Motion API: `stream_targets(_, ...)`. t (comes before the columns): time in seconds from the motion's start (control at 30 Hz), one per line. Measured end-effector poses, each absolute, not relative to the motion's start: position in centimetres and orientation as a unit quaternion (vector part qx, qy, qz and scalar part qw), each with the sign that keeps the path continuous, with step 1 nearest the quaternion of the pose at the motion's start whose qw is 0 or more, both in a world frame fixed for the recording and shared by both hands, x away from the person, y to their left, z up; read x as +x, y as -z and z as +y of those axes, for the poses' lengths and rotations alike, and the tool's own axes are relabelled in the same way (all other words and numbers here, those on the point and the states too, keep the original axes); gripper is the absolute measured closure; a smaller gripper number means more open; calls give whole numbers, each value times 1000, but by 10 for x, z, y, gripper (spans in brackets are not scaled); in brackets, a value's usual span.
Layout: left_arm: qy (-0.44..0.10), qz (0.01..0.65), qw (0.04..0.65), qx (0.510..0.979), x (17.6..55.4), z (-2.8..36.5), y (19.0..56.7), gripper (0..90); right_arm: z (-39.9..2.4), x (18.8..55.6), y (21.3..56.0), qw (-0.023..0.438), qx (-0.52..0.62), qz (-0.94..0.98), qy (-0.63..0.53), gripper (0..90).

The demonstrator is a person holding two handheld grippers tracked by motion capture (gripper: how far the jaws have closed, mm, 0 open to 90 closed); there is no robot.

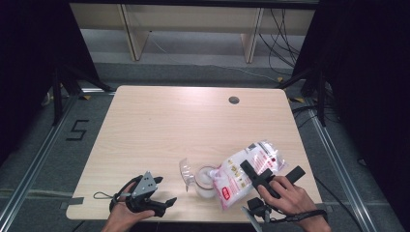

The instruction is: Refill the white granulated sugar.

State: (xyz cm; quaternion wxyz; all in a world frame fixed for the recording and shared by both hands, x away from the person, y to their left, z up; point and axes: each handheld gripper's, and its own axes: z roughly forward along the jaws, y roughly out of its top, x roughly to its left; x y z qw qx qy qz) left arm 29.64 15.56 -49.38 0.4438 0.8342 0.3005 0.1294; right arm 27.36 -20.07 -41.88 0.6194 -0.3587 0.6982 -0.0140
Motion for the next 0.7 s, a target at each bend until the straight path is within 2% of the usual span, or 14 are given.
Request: stream_targets(0.7, -130, 301, 442, 835, 296, 156, 494, 155, -199, 273, 419, 618, -363, 697, 14, 736)
